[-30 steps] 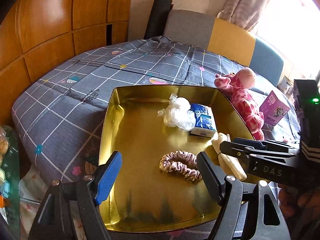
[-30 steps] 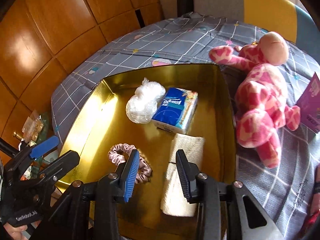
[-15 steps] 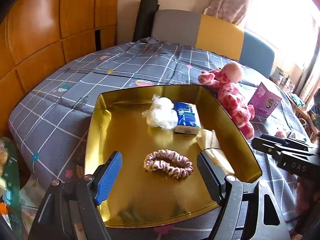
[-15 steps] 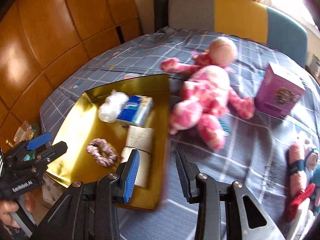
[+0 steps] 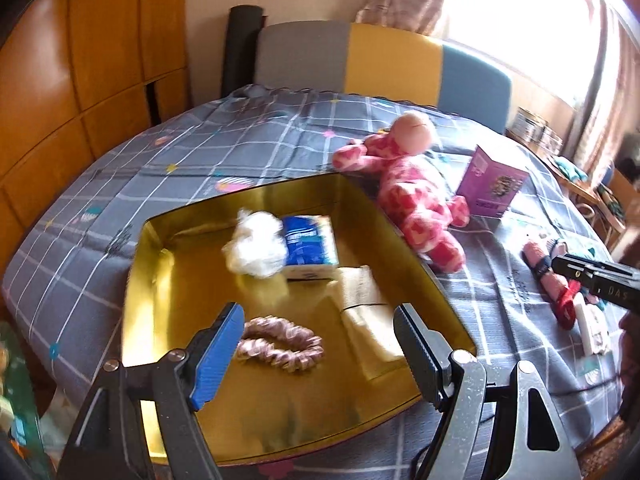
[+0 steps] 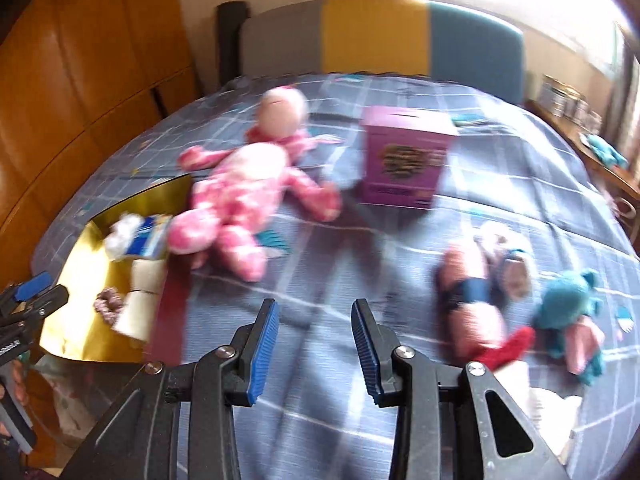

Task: Organize soft objects
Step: 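Move both tools away from the tray toward the pink towel roll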

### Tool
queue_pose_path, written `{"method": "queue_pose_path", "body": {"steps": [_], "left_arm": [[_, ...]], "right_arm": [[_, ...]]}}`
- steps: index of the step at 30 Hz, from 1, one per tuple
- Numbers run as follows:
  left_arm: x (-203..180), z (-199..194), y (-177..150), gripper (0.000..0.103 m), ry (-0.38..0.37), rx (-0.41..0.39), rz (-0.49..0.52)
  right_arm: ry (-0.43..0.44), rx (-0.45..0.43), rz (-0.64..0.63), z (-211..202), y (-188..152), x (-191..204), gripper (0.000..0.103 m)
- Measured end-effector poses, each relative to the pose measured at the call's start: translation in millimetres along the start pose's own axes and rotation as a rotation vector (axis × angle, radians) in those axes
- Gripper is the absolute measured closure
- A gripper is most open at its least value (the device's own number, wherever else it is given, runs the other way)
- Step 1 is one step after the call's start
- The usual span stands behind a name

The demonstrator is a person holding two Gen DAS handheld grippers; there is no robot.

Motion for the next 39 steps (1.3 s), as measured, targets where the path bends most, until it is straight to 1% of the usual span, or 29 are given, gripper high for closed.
{"method": "queue_pose_path", "body": {"steps": [9,13,17,19,22,24,29,32,34,36,39], "left_arm": [[-55,6,6,0.025,-0.056,0.006,0.103],[-81,12,8,0.025,-0.088,0.019,0.150],[-106,19,8,0.025,-0.123,0.041,0.180],[-120,23,8,0.025,-0.145,0.052,0.191],[-141,28,8,0.025,-0.172,0.067,0.215],[-154,33,7,0.025,-0.192,0.083,0.224],[-188,52,2,0.026,-0.237,0.149,0.236],[-210,66,-1,0.029,-0.266,0.195,0.235],[-224,75,-3,0.035,-0.289,0.222,0.234],[-238,84,-4,0.039,-0.311,0.252,0.233],[-260,98,-3,0.040,-0.341,0.285,0.221]], "right_arm": [[-0.159,-0.030,0.146,-25,-17,-103,0.066],[-0.253,-0.053,0.211,-33,-27,-144,0.066],[-0.299,-0.085,0.361,-39,-45,-185,0.066],[-0.293,-0.080,0.463,-40,-54,-203,0.065],[-0.309,-0.102,0.523,-46,-58,-216,0.065],[-0.292,-0.107,0.555,-47,-61,-220,0.066],[-0.282,-0.117,0.577,-49,-62,-222,0.065],[-0.272,-0.123,0.588,-50,-62,-223,0.065],[-0.261,-0.124,0.599,-50,-63,-224,0.065],[-0.250,-0.124,0.610,-50,-64,-225,0.065],[-0.237,-0.130,0.622,-50,-64,-226,0.065]]}}
Point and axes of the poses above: each gripper's, at about its wrist camera, not at the fingertips, and z roughly the way its jaws point, x to its left, y to its top, the point moved 7 cm from there along z, roughly the way its jaws point, and after that the axes turned 5 degrees about -z, right-handed, at the moved point
